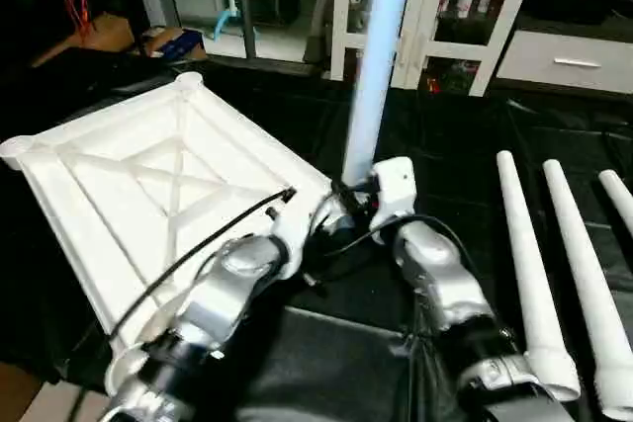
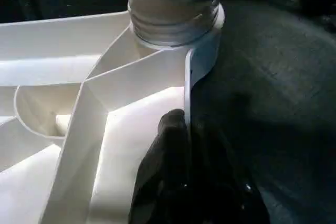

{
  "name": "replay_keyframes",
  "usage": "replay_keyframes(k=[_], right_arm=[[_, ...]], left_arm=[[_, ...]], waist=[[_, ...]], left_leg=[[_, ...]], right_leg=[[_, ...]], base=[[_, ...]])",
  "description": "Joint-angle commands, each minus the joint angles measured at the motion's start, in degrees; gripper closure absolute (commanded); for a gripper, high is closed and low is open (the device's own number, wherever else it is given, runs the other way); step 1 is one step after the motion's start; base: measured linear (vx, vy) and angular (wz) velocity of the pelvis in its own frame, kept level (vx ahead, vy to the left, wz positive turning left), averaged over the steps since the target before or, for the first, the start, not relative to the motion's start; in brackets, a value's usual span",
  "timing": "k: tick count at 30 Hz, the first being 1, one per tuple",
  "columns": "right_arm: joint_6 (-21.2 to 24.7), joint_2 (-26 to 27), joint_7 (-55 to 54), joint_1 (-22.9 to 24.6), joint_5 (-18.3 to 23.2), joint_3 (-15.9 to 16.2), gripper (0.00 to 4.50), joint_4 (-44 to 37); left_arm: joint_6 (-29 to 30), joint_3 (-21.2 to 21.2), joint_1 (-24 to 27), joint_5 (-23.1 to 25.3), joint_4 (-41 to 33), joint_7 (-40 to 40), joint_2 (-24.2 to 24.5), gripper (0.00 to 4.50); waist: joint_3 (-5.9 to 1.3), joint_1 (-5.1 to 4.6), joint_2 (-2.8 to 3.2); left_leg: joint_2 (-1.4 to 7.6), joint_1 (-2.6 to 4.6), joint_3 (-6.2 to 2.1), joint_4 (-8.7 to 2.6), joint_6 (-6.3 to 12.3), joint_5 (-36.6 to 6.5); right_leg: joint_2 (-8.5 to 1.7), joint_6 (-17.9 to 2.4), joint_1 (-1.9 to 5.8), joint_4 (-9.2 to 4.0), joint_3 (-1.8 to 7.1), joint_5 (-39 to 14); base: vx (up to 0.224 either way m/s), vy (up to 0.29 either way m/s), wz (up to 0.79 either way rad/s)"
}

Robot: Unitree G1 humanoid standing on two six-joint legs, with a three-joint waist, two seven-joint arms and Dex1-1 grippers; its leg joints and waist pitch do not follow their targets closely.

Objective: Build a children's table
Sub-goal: Rotate leg to tighten

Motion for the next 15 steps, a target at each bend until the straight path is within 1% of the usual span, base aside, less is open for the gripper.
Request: replay_keyframes(k=[1, 2, 3, 4, 5, 6, 7, 8, 9, 11, 12, 13, 14, 15], right_arm=[[0.93, -2.09, 6.41, -0.35, 1.45, 1.33, 1.62, -2.96], [1.25, -3.00, 8.14, -0.37, 1.66, 1.45, 1.50, -3.34], [1.94, -3.95, 10.18, -0.28, 2.15, 1.67, 1.50, -3.97], [2.19, -4.26, 10.91, -0.25, 2.31, 1.72, 1.40, -4.19], [2.66, -4.86, 12.31, -0.18, 2.62, 1.83, 1.40, -4.61], [3.70, -6.79, 15.91, 0.10, 3.04, 2.49, 1.21, -5.68], [4.53, -9.28, 19.95, 0.64, 3.13, 3.62, 1.21, -7.10], [4.68, -9.98, 21.01, 0.80, 3.10, 3.94, 1.21, -7.48], [5.16, -12.22, 24.35, 1.35, 3.09, 4.95, 1.06, -8.71], [5.07, -14.59, 27.87, 1.81, 3.26, 5.57, 1.06, -9.20], [5.07, -14.59, 27.87, 1.81, 3.26, 5.57, 1.06, -9.20], [5.21, -15.96, 30.43, 2.12, 3.62, 5.77, 1.06, -9.45], [5.28, -16.09, 30.75, 2.17, 3.71, 5.79, 1.06, -9.49], [5.38, -16.45, 31.73, 2.36, 3.96, 5.87, 1.06, -9.49]], left_arm=[[-2.87, -0.05, 2.51, -0.98, -2.40, -3.81, 2.37, 4.50], [-3.03, 0.01, 3.15, -1.37, -3.18, -4.65, 2.88, 4.50], [-3.76, 0.21, 3.75, -1.74, -3.79, -5.30, 3.33, 4.50], [-4.05, 0.27, 3.94, -1.88, -3.99, -5.52, 3.50, 4.50], [-4.60, 0.37, 4.32, -2.13, -4.37, -5.95, 3.83, 4.50], [-5.63, 0.14, 5.53, -3.10, -5.95, -8.07, 5.00, 4.50], [-6.34, -0.31, 6.99, -4.15, -8.09, -10.62, 6.65, 4.50], [-6.38, -0.45, 7.42, -4.47, -8.75, -11.35, 7.12, 4.50], [-6.53, -0.88, 8.76, -5.49, -10.83, -13.64, 8.63, 4.50], [-5.92, -1.04, 10.34, -6.01, -12.86, -15.22, 10.58, 4.50], [-5.92, -1.04, 10.34, -6.01, -12.86, -15.22, 10.58, 4.50], [-5.81, -0.71, 11.46, -6.16, -13.86, -16.03, 11.70, 4.50], [-5.84, -0.61, 11.56, -6.16, -13.90, -16.09, 11.79, 4.50], [-5.92, -0.25, 11.89, -6.21, -14.02, -16.34, 12.11, 4.50]], waist=[[-3.20, 0.13, -0.29], [-3.16, 0.03, -0.20], [-3.14, 0.17, -0.16], [-3.16, 0.14, -0.16], [-3.04, 0.21, -0.17], [-3.03, 0.23, -0.13], [-3.08, 0.35, -0.36], [-3.07, 0.50, -0.31], [-3.00, 0.74, -0.31], [-3.02, 0.89, -0.23], [-2.90, 0.90, -0.23], [-2.83, 0.92, -0.19], [-2.86, 0.90, -0.35], [-2.82, 0.90, -0.34]], left_leg=[[2.92, -0.07, -1.23, -4.41, 3.52, -10.69], [3.02, -0.14, -1.21, -4.37, 3.78, -9.91], [2.97, 0.10, -1.15, -4.29, 3.94, -10.07], [2.99, 0.13, -1.04, -4.19, 4.11, -9.96], [3.05, 0.08, -1.10, -4.33, 4.19, -10.22], [3.05, 0.08, -1.07, -4.34, 4.17, -10.22], [3.15, 0.22, -1.06, -4.34, 4.30, -10.39], [3.13, 0.13, -1.19, -4.31, 4.35, -10.34], [3.24, 0.21, -1.05, -4.31, 4.53, -9.96], [3.19, 0.39, -0.89, -4.20, 4.80, -10.29], [3.24, 0.31, -0.95, -4.31, 4.80, -10.44], [3.19, 0.38, -0.92, -4.38, 4.44, -11.05], [3.19, 0.33, -1.00, -4.40, 4.13, -11.41], [3.19, 0.33, -1.01, -4.44, 3.93, -11.69]], right_leg=[[-3.28, -12.04, 2.92, -4.15, 2.57, -9.99], [-3.18, -12.73, 2.95, -3.94, 2.55, -9.07], [-3.09, -12.82, 2.88, -4.05, 2.51, -9.14], [-3.14, -13.06, 2.79, -3.98, 2.62, -8.73], [-3.15, -13.24, 2.87, -4.03, 2.61, -9.18], [-3.11, -13.25, 2.80, -4.04, 2.63, -9.45], [-3.08, -13.29, 2.77, -3.99, 2.63, -9.47], [-3.13, -13.33, 2.95, -3.90, 2.56, -9.40], [-3.18, -13.29, 2.82, -3.90, 2.68, -9.25], [-3.05, -13.59, 2.57, -3.85, 2.72, -9.16], [-3.09, -13.65, 2.59, -3.91, 2.72, -9.51], [-3.06, -13.55, 2.50, -4.06, 2.72, -10.77], [-3.10, -13.45, 2.64, -4.03, 2.69, -11.33], [-3.12, -13.30, 2.63, -4.14, 2.73, -11.90]], base=[[0.000, 0.000, 0.00], [0.000, 0.000, 0.00], [0.000, 0.000, 0.00], [0.000, 0.000, 0.00], [0.000, 0.000, 0.00], [0.000, 0.000, 0.00], [0.000, 0.000, 0.00], [0.000, 0.000, 0.00], [0.000, 0.000, 0.00], [0.000, 0.000, 0.00], [0.000, 0.000, 0.00], [0.000, 0.000, 0.00], [0.000, 0.000, 0.00], [0.000, 0.000, 0.00]])
